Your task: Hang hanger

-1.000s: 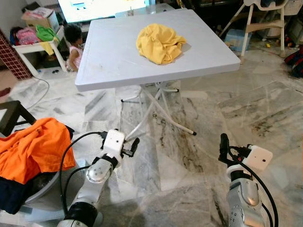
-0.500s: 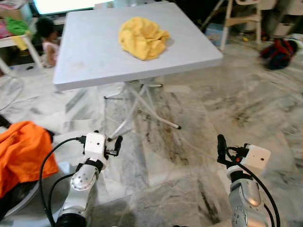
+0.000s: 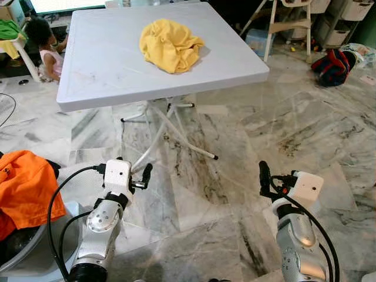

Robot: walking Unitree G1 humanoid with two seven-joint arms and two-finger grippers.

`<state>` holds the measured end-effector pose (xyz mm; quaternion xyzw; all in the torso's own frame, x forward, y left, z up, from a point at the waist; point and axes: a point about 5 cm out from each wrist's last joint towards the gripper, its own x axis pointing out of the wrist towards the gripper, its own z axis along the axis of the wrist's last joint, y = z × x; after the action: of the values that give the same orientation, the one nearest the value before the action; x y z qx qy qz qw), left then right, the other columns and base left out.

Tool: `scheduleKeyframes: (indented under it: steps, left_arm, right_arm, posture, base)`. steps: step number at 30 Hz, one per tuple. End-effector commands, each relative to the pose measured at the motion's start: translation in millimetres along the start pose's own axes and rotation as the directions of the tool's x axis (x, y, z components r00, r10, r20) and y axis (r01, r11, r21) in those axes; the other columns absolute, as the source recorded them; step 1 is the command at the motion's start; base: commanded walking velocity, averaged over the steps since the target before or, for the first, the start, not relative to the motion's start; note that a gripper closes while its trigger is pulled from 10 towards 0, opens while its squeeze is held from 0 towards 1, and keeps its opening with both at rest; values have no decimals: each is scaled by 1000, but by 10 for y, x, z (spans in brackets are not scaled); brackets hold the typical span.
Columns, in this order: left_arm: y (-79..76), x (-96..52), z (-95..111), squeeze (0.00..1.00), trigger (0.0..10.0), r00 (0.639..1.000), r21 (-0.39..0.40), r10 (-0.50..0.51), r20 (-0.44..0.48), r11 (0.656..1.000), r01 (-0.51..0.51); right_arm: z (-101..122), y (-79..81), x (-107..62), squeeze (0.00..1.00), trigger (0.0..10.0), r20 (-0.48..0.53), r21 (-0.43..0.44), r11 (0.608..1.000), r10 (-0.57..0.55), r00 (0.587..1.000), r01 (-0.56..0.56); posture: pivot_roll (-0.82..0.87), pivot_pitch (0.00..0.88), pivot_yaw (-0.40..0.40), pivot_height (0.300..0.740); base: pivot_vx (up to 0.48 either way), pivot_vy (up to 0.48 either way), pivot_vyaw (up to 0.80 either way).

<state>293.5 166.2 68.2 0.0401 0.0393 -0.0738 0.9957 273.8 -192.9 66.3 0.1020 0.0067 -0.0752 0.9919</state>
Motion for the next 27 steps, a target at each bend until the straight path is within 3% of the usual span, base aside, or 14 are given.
scheduleKeyframes:
  steps: [1,6,9,19,27]
  left_arm:
    - [7,13,38,0,10000,1000,2,7,6,1000,-7]
    - [-7,3,40,0,10000,1000,8,20,5,1000,-21]
    - [-24,-22,10,0,10000,1000,3,10,-3,1000,-10]
    - [22,-75,-7,0,10000,998,-31,65,-20,997,-66]
    - [22,-83,-30,0,10000,997,-39,67,-43,997,-69]
  right_arm:
    - [29,-8,12,0,10000,3,1,1000,4,1000,-4]
    - [63,45,35,0,10000,16,-8,999,38,999,-38]
    - [54,101,42,0,10000,13,-46,997,65,998,-65]
    - [36,137,67,0,10000,-5,-27,996,87,996,-88]
    - [26,127,62,0,10000,-14,-14,996,85,996,-85]
  posture:
    - [51,123,2,740]
    - [65,124,-2,740]
    - [72,127,-8,740]
    - [99,151,-30,740]
    - [95,160,-36,740]
  base:
    - [0,0,0]
    - [0,0,0]
    - [0,0,800]
    - [0,0,783]
    - [0,149,100]
